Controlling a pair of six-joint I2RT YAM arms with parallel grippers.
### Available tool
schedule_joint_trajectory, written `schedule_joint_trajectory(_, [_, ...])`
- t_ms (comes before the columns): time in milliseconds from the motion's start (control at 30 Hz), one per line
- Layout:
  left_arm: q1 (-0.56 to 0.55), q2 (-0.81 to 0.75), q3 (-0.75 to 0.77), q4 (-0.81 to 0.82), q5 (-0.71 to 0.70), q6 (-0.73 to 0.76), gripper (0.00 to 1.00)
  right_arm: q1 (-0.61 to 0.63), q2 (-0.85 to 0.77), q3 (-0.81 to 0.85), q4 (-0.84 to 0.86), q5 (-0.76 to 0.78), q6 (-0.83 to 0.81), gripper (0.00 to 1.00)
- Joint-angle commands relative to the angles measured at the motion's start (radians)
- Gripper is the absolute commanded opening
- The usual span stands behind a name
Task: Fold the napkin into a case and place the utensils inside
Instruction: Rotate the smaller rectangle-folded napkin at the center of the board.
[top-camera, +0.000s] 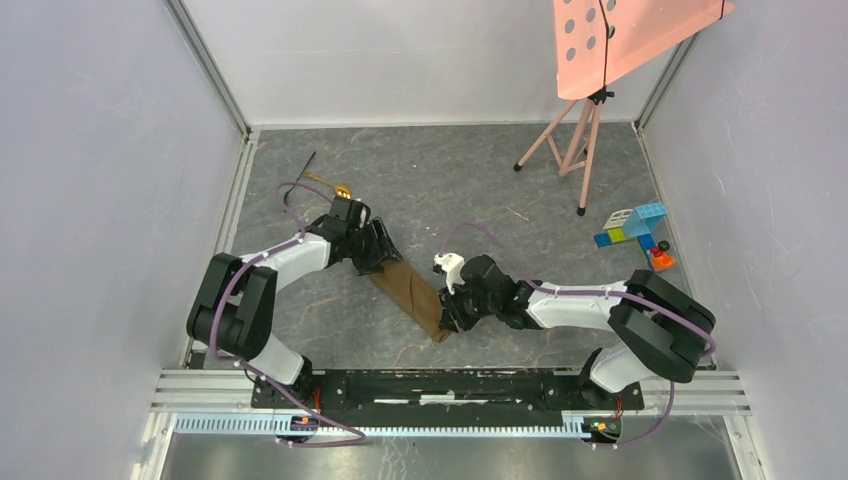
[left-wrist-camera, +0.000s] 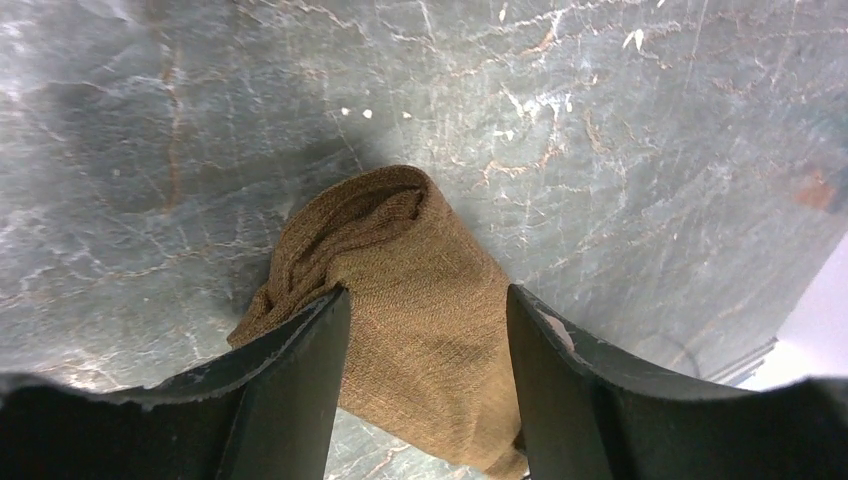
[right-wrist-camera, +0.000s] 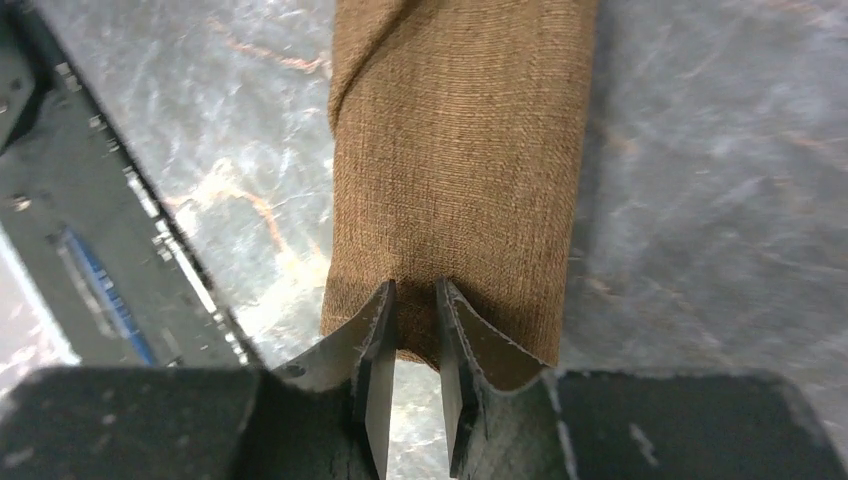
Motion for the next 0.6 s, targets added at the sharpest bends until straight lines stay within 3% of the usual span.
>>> schedule_joint_trajectory(0, [-0.010, -0.061, 0.011, -0.047, -0.088, 0.024, 0.66, -0.001, -0.044, 0.021, -0.221, 0.362, -0.142, 0.30])
schedule_joint_trajectory(167, [-0.036, -0.178, 0.048, -0.152, 0.023, 0.063, 0.71, -0.003, -0.081, 0.164, -0.429, 0.630, -0.262, 0.45])
schedule_joint_trajectory(233, [-0.036, -0.189, 0.094, -0.203, 0.044, 0.080, 0.73, -0.002, -0.088, 0.230, -0.493, 0.642, -0.273, 0.48])
schedule_joint_trajectory(333, [-0.033, -0.169, 0.144, -0.195, 0.023, 0.089, 0.76, 0.003, -0.122, 0.258, -0.455, 0.409, -0.218, 0.54])
schedule_joint_trajectory(467, [-0.034, -0.017, 0.274, -0.186, 0.061, 0.098, 0.78, 0.005, -0.154, 0.100, -0.123, 0.033, 0.022, 0.63])
schedule_joint_trajectory(567, [-0.035, 0.100, 0.355, -0.187, 0.027, 0.111, 0.79, -0.001, -0.116, -0.009, 0.038, -0.016, 0.151, 0.66])
